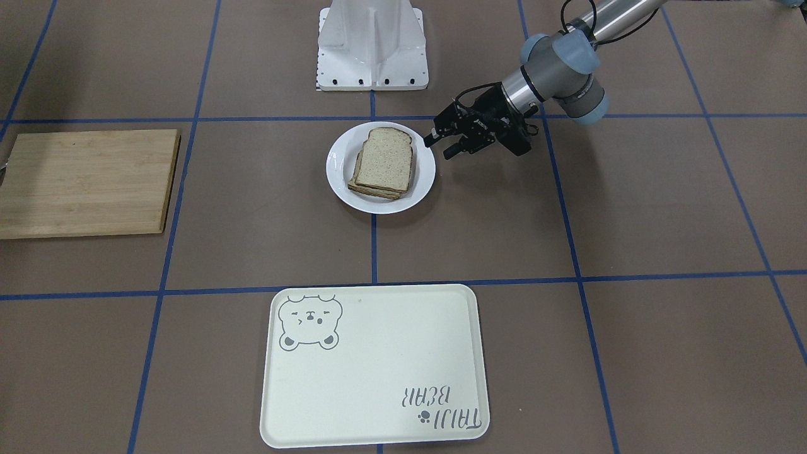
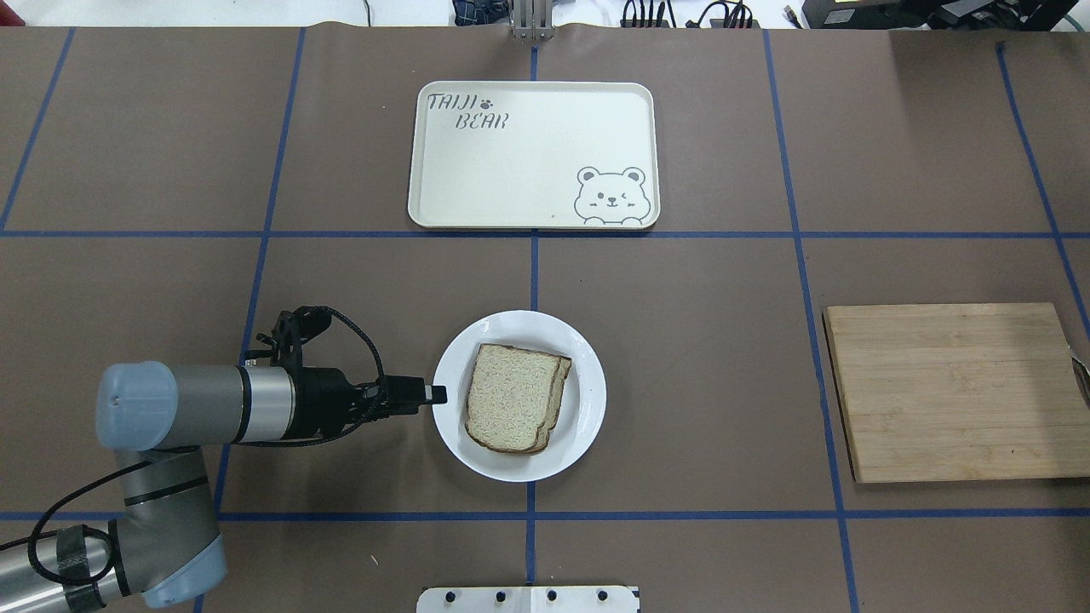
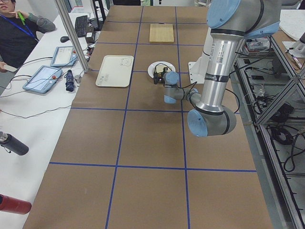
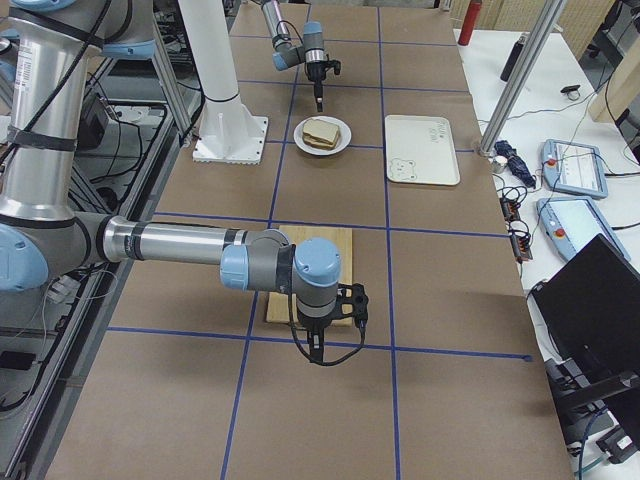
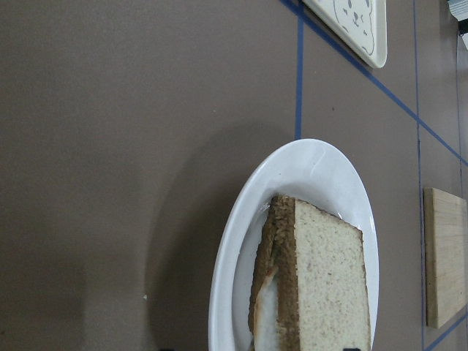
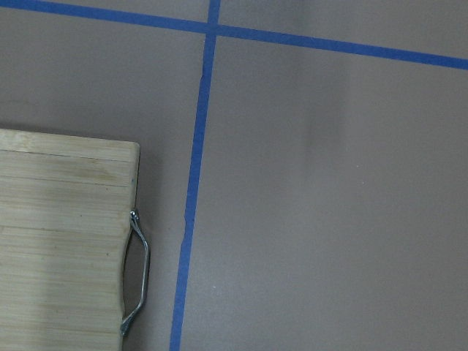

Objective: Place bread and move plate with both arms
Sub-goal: 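Move the left gripper toward the rim of the white plate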

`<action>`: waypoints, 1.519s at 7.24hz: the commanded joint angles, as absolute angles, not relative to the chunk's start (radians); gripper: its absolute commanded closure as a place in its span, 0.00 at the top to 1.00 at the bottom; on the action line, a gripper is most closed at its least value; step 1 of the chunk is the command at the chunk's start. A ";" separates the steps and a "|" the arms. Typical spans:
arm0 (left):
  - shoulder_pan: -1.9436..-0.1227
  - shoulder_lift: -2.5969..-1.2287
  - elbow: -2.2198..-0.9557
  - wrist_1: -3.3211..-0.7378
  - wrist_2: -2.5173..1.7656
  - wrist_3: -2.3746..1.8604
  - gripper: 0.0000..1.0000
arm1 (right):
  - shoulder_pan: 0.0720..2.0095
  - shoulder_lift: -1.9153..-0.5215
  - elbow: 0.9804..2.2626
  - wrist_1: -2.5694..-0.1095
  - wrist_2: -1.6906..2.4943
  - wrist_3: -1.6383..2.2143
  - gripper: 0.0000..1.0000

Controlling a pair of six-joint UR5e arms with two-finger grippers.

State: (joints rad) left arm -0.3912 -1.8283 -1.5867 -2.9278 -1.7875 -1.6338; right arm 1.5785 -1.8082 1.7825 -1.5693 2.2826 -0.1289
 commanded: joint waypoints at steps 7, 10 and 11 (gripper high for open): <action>-0.383 -1.867 -1.514 -2.930 -1.784 -1.637 0.51 | 1.577 -1.799 1.781 -1.571 2.283 -0.127 1.00; -0.373 -1.894 -1.496 -2.930 -1.784 -1.640 0.47 | 1.577 -1.799 1.778 -1.569 2.283 -0.127 1.00; -0.371 -1.896 -1.487 -2.942 -1.784 -1.640 0.45 | 1.577 -1.798 1.778 -1.571 2.283 -0.127 1.00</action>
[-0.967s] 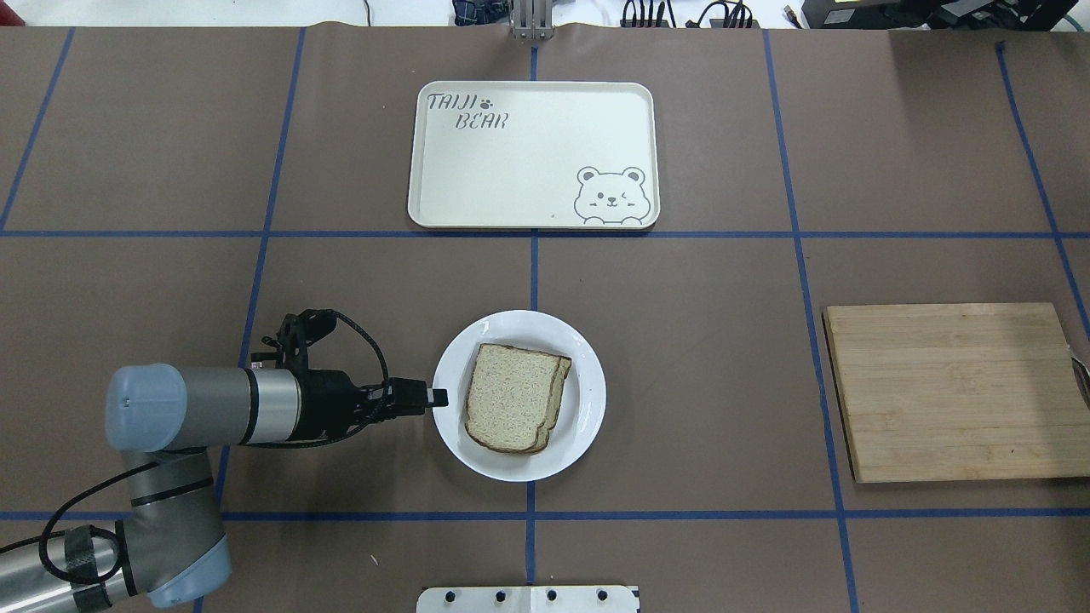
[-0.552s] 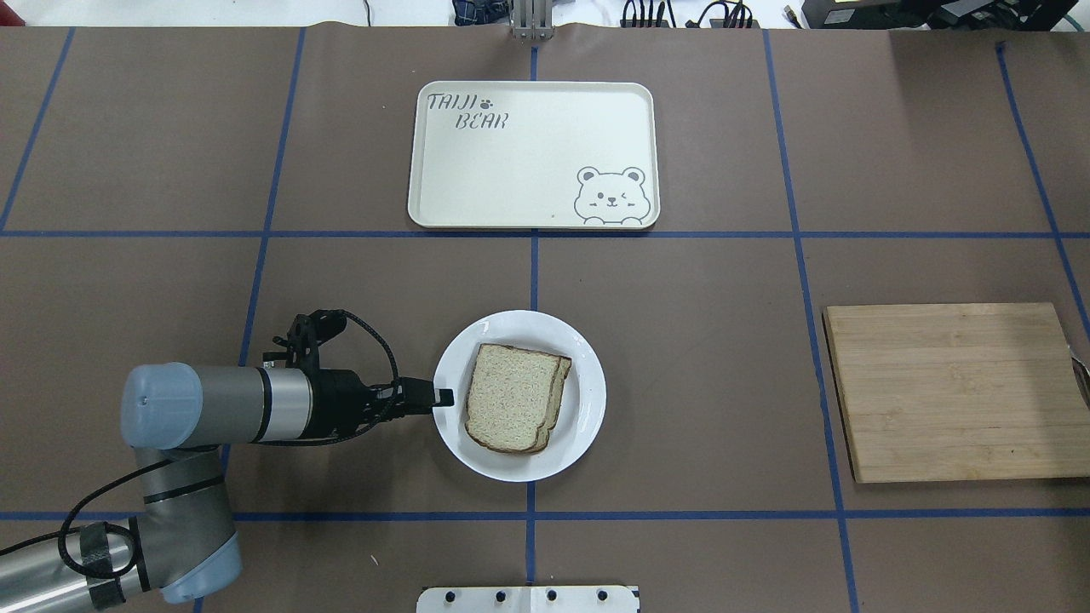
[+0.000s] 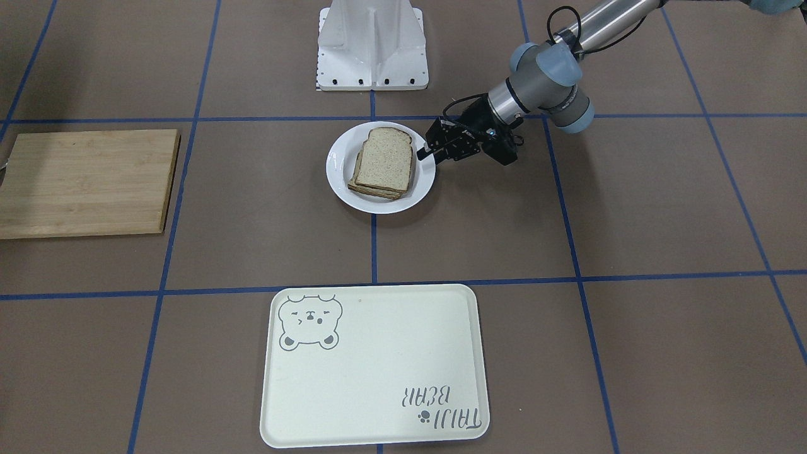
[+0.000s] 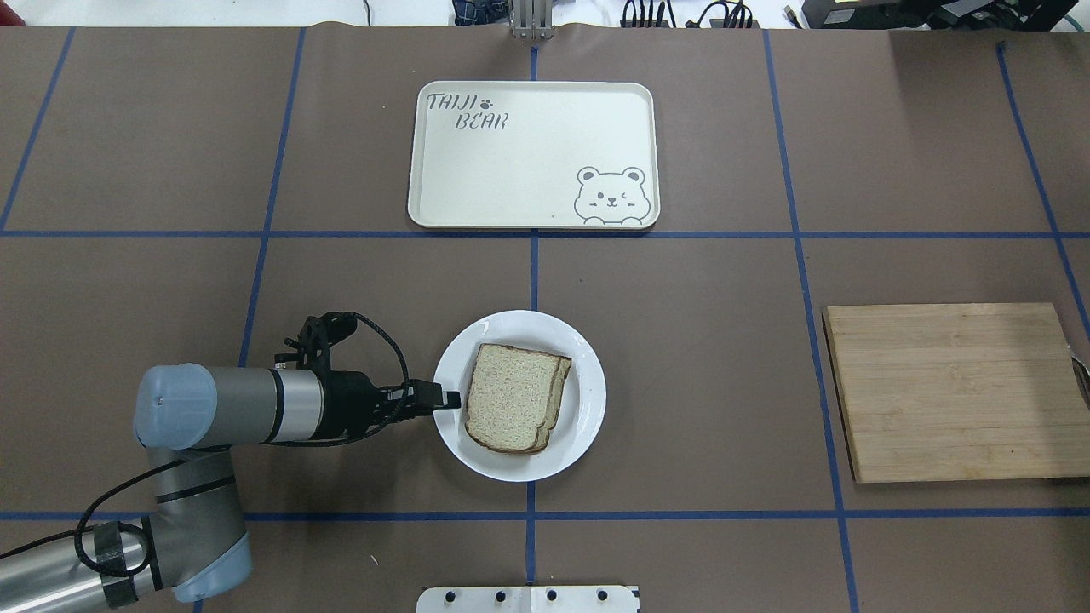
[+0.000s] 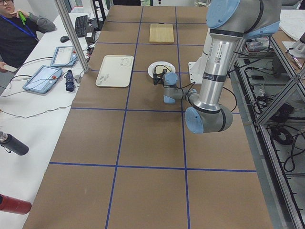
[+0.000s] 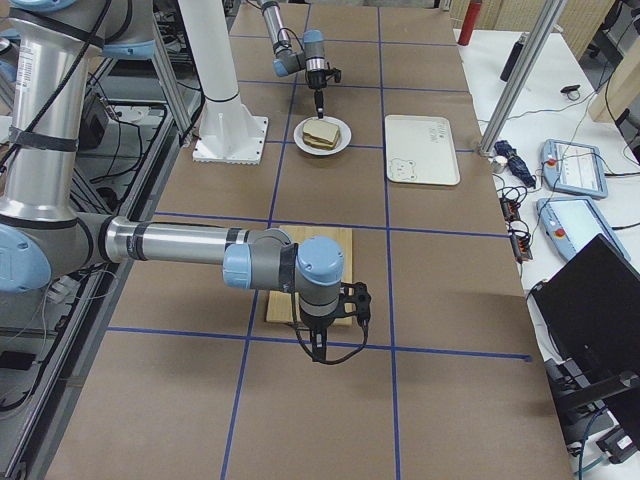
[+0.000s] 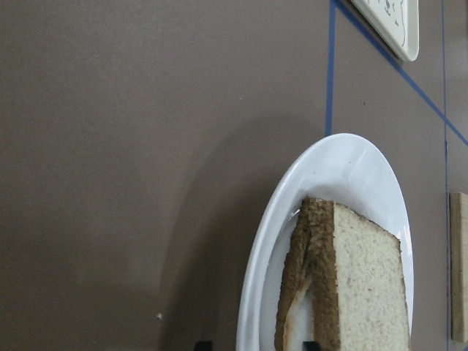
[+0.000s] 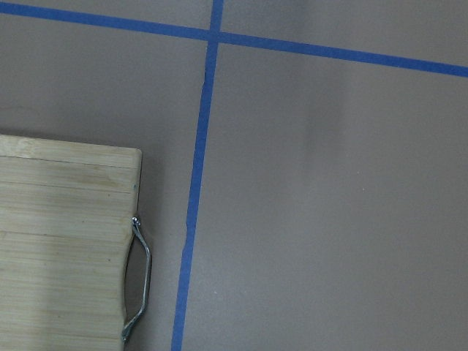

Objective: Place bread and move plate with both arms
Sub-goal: 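Grip the plate rim with the left gripper and slide it slightly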

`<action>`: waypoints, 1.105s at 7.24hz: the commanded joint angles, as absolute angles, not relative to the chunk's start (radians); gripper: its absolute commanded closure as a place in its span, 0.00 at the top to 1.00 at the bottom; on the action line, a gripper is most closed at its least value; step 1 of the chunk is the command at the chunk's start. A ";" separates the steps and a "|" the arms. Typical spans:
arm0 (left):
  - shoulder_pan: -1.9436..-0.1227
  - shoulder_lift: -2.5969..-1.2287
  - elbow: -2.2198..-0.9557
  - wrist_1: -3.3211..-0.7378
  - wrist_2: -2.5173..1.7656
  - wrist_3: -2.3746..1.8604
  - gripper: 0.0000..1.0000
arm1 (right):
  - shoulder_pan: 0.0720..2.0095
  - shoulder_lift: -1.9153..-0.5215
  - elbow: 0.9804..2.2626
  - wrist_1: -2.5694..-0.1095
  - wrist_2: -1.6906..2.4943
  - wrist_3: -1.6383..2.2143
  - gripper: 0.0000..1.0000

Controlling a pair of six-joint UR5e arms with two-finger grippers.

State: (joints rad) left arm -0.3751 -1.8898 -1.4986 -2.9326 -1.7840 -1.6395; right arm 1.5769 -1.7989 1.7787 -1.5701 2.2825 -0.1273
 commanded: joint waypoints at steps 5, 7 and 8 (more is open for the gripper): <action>-0.345 -1.919 -1.470 -2.954 -1.786 -1.641 0.24 | 1.577 -1.789 1.772 -1.572 2.283 -0.126 1.00; -0.344 -1.919 -1.474 -2.957 -1.786 -1.643 0.07 | 1.577 -1.787 1.775 -1.572 2.284 -0.117 1.00; -0.342 -1.917 -1.474 -2.989 -1.786 -1.667 0.00 | 1.577 -1.775 1.773 -1.572 2.284 -0.103 1.00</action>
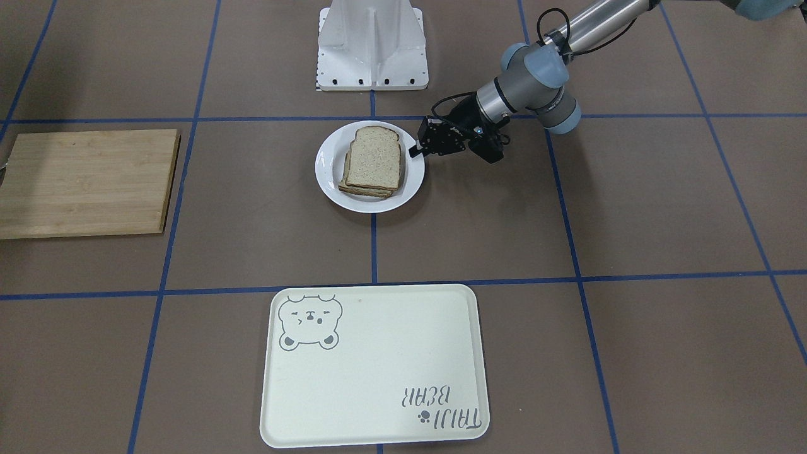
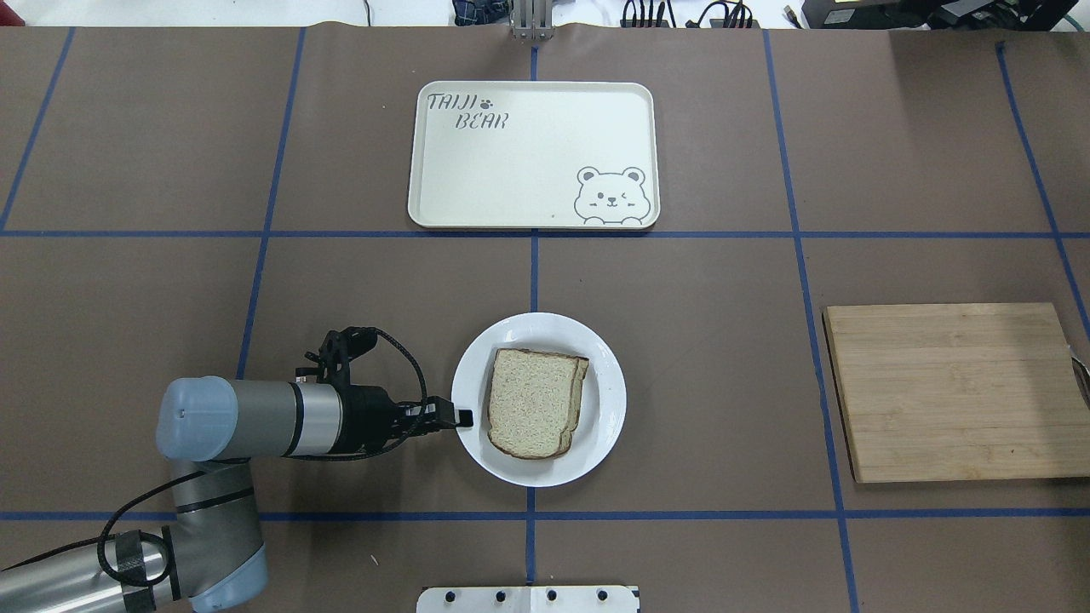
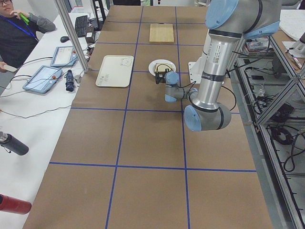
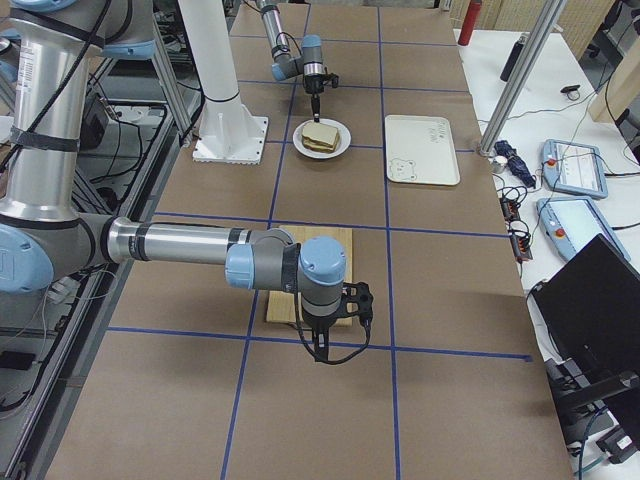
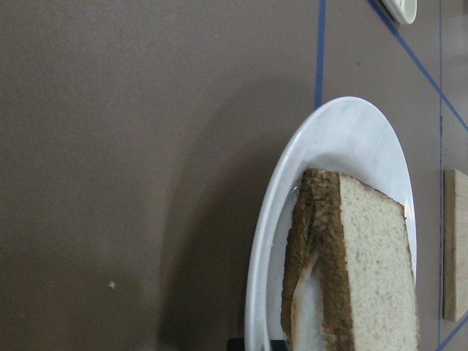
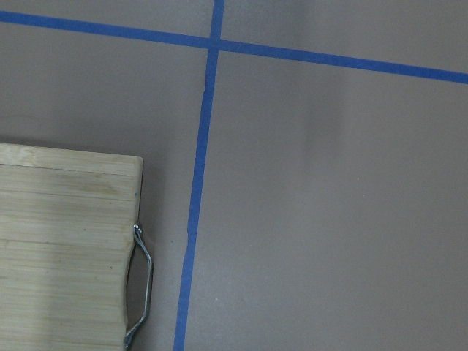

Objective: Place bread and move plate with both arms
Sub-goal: 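Grip the plate rim with the left gripper and slide it slightly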

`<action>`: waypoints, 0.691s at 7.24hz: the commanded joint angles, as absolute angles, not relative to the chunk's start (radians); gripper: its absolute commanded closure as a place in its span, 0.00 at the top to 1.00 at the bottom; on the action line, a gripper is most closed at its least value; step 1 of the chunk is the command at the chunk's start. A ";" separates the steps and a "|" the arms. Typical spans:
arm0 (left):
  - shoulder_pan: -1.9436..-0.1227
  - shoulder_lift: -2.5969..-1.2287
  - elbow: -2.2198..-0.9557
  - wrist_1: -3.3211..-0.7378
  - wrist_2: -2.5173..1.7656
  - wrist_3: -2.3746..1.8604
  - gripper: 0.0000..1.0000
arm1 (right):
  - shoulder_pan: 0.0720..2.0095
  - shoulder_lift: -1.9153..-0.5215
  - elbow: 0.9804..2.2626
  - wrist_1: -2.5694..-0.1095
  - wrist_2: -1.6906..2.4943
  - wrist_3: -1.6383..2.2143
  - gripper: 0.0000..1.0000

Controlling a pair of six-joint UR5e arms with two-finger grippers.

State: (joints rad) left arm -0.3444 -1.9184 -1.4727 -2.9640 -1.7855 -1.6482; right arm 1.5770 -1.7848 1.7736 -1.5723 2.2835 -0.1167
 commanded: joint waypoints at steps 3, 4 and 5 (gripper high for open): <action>-0.342 -1.928 -1.482 -3.048 -1.787 -1.756 0.00 | 1.577 -1.767 1.772 -1.578 2.283 -0.103 1.00; -0.342 -1.928 -1.489 -3.048 -1.787 -1.758 0.00 | 1.577 -1.766 1.770 -1.578 2.283 -0.103 1.00; -0.344 -1.930 -1.503 -3.048 -1.786 -1.764 0.00 | 1.577 -1.766 1.770 -1.578 2.281 -0.103 1.00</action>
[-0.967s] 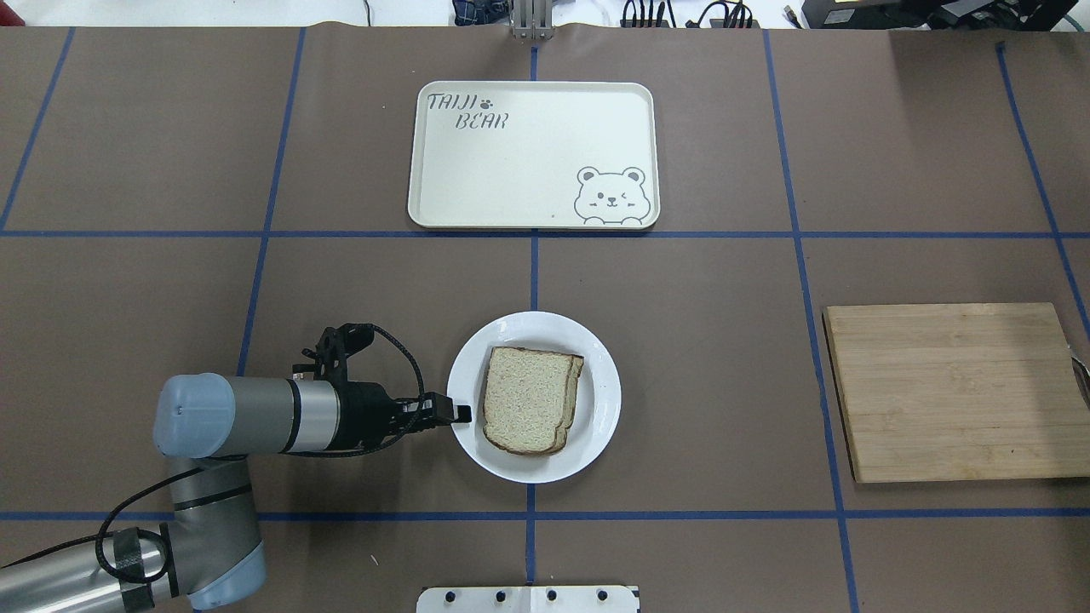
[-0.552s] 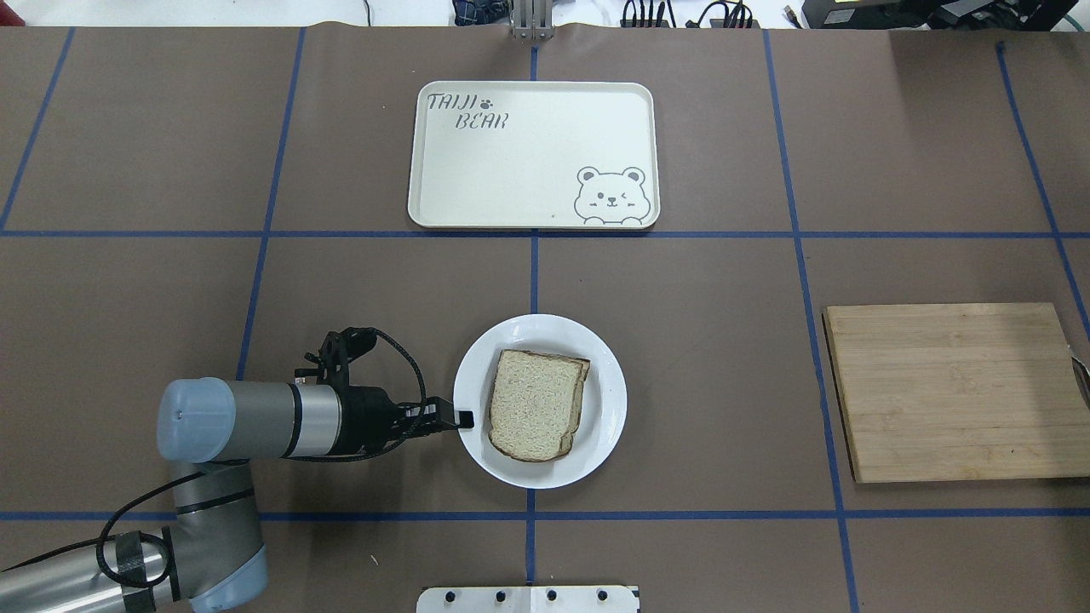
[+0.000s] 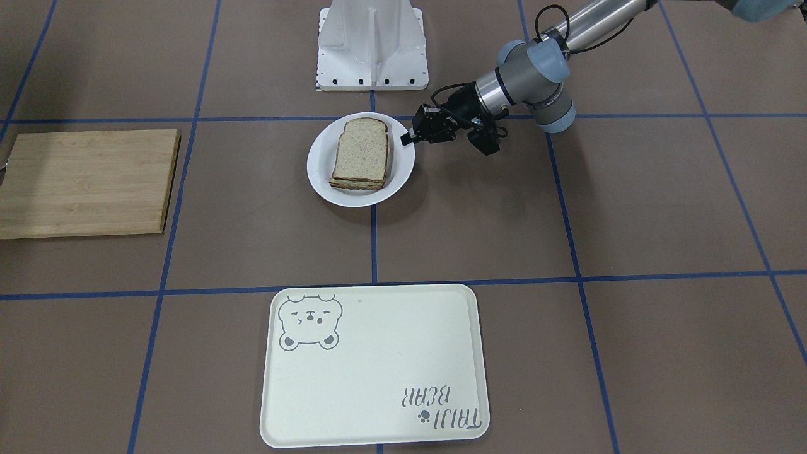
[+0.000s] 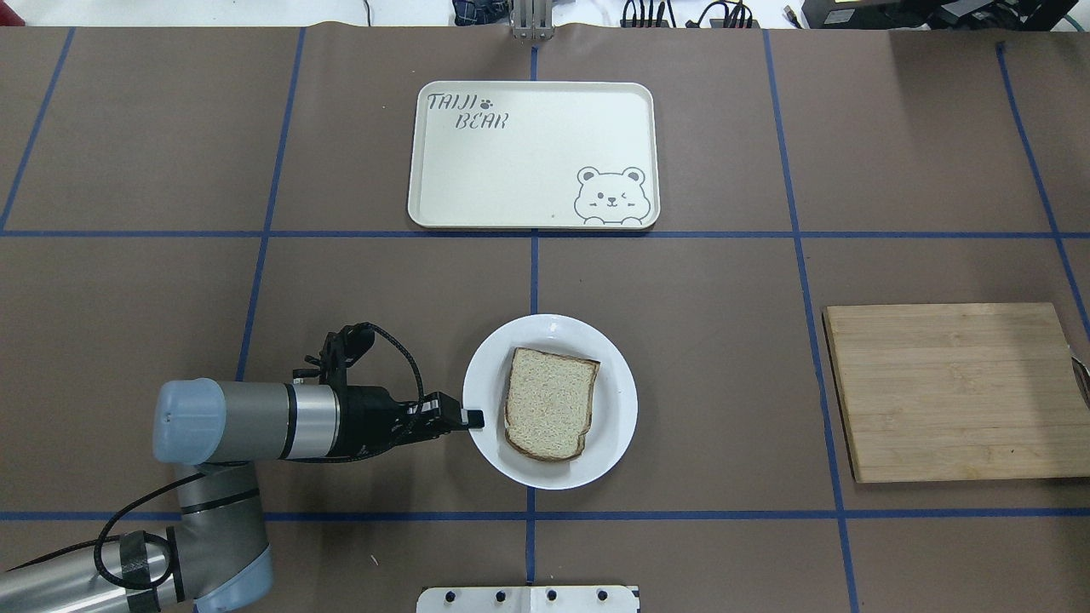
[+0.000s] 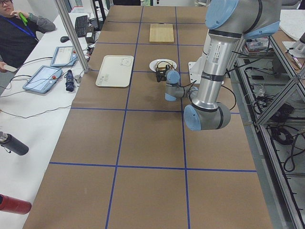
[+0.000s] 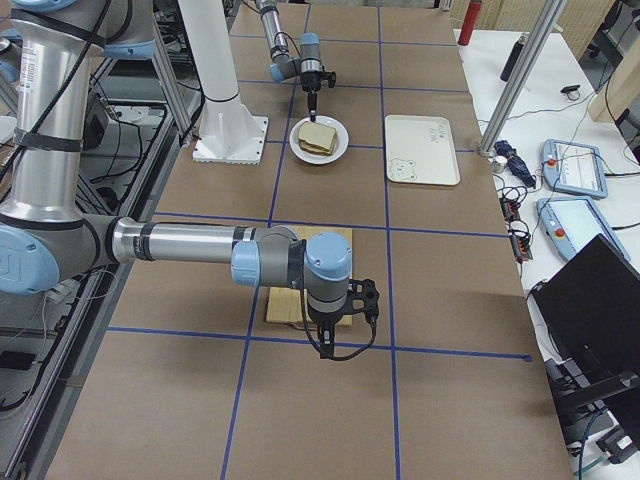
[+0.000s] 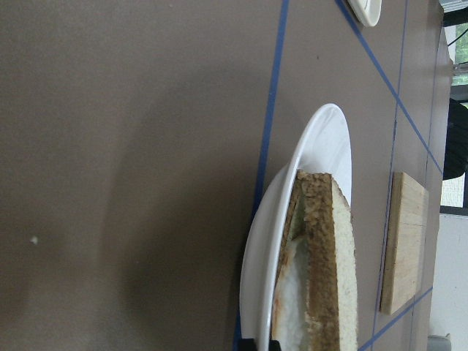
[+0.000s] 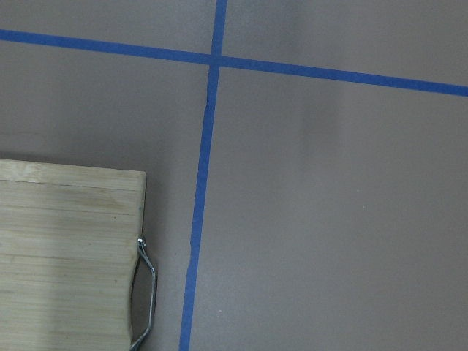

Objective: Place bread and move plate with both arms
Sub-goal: 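Grip the plate rim with the left gripper and slide it slightly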

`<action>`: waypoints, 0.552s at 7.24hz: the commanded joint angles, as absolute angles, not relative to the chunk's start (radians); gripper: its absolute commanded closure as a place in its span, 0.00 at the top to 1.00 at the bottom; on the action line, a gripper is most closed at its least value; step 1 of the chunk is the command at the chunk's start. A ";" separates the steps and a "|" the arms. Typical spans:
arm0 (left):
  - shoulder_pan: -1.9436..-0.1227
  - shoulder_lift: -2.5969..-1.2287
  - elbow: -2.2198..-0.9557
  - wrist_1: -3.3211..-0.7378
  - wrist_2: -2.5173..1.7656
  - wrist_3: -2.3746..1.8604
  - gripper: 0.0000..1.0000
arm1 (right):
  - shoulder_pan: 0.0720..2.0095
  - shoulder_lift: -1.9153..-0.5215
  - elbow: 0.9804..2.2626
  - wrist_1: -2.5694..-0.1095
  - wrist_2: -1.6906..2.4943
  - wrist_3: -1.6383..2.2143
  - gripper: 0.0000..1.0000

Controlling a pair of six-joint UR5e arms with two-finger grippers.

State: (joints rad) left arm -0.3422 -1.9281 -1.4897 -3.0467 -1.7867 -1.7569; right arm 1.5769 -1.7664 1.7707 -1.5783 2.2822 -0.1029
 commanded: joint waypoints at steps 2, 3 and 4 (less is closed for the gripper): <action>-0.350 -1.945 -1.509 -3.048 -1.761 -1.889 0.00 | 1.577 -1.766 1.769 -1.578 2.280 -0.103 1.00; -0.347 -1.950 -1.522 -3.048 -1.694 -1.932 0.00 | 1.577 -1.766 1.770 -1.578 2.279 -0.103 1.00; -0.350 -1.954 -1.525 -3.042 -1.659 -1.968 0.00 | 1.577 -1.766 1.769 -1.578 2.278 -0.103 1.00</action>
